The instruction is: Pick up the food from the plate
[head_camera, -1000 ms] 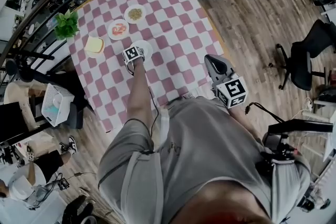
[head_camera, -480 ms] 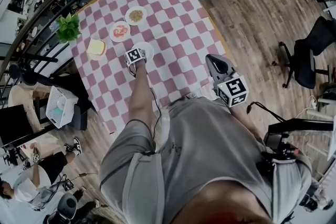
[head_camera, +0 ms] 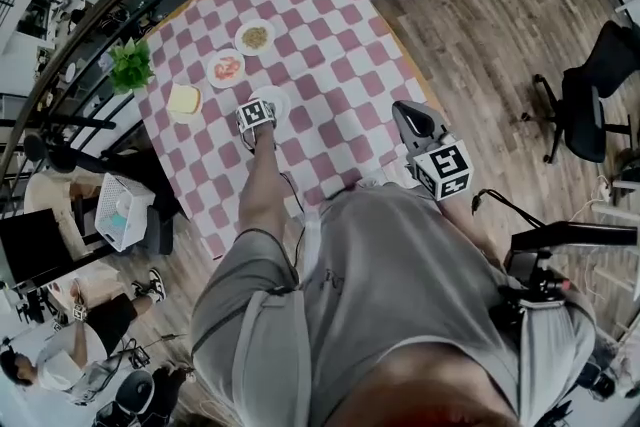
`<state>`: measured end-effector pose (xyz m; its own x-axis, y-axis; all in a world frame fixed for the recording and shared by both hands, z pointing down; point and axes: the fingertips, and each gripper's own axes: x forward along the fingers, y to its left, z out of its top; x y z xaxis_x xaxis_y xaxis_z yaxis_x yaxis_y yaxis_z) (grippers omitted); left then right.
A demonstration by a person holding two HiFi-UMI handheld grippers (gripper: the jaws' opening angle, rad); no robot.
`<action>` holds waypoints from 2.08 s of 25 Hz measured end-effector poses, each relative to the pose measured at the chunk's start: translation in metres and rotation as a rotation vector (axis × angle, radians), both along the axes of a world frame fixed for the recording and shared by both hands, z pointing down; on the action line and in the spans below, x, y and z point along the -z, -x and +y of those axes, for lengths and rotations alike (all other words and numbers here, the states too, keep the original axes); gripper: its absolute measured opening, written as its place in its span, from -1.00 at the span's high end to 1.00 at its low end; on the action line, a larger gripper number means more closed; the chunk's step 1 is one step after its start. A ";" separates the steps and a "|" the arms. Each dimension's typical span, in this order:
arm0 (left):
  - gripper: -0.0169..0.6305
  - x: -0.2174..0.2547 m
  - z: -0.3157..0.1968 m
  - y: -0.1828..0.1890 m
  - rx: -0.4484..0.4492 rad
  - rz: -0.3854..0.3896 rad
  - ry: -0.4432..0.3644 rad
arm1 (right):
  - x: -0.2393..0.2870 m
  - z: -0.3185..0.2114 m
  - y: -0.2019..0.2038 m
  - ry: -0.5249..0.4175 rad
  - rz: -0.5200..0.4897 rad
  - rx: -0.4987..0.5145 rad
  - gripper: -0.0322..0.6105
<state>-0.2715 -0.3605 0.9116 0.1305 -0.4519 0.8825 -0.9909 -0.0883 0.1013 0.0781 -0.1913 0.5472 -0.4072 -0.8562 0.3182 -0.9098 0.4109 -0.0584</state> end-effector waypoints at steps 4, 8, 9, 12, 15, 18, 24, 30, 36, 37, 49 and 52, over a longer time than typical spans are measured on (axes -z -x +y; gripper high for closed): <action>-0.22 0.002 0.004 -0.003 -0.089 -0.036 0.017 | 0.000 0.001 -0.011 0.002 0.005 -0.008 0.85; -0.22 0.017 0.006 -0.001 -0.138 -0.037 -0.002 | 0.004 0.004 -0.019 -0.004 0.007 -0.013 0.85; -0.22 0.023 0.006 -0.001 -0.137 -0.035 -0.018 | 0.003 0.004 -0.021 -0.003 0.006 -0.015 0.85; -0.22 0.048 0.004 -0.001 -0.154 -0.041 -0.096 | 0.002 0.003 -0.024 -0.002 0.003 -0.010 0.85; -0.22 0.083 0.001 -0.001 -0.165 -0.041 -0.201 | 0.001 -0.002 -0.018 -0.009 -0.003 0.013 0.85; -0.22 0.120 -0.001 -0.006 -0.185 -0.030 -0.311 | 0.003 -0.008 -0.008 -0.021 -0.013 0.046 0.85; -0.22 0.223 0.003 -0.008 -0.197 -0.023 -0.553 | 0.007 -0.013 0.025 -0.041 -0.027 0.144 0.85; -0.22 0.262 0.008 -0.001 -0.168 -0.018 -0.618 | 0.007 -0.013 0.048 -0.043 -0.028 0.215 0.85; -0.22 0.257 0.015 0.009 -0.141 -0.022 -0.606 | 0.006 -0.011 0.049 -0.042 -0.026 0.228 0.85; -0.22 0.256 0.016 0.012 -0.136 -0.025 -0.604 | 0.004 -0.010 0.048 -0.039 -0.025 0.225 0.85; -0.22 0.265 0.059 0.107 0.033 -0.096 -0.599 | 0.003 -0.012 0.080 -0.031 -0.022 0.309 0.85; -0.22 0.266 0.080 0.132 0.075 -0.114 -0.592 | 0.003 -0.010 0.099 -0.032 -0.022 0.354 0.85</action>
<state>-0.4034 -0.2807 0.6461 -0.0011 -0.8748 0.4845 -0.9984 -0.0268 -0.0507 -0.0205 -0.2017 0.5444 -0.6872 -0.6698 0.2814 -0.7090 0.7027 -0.0587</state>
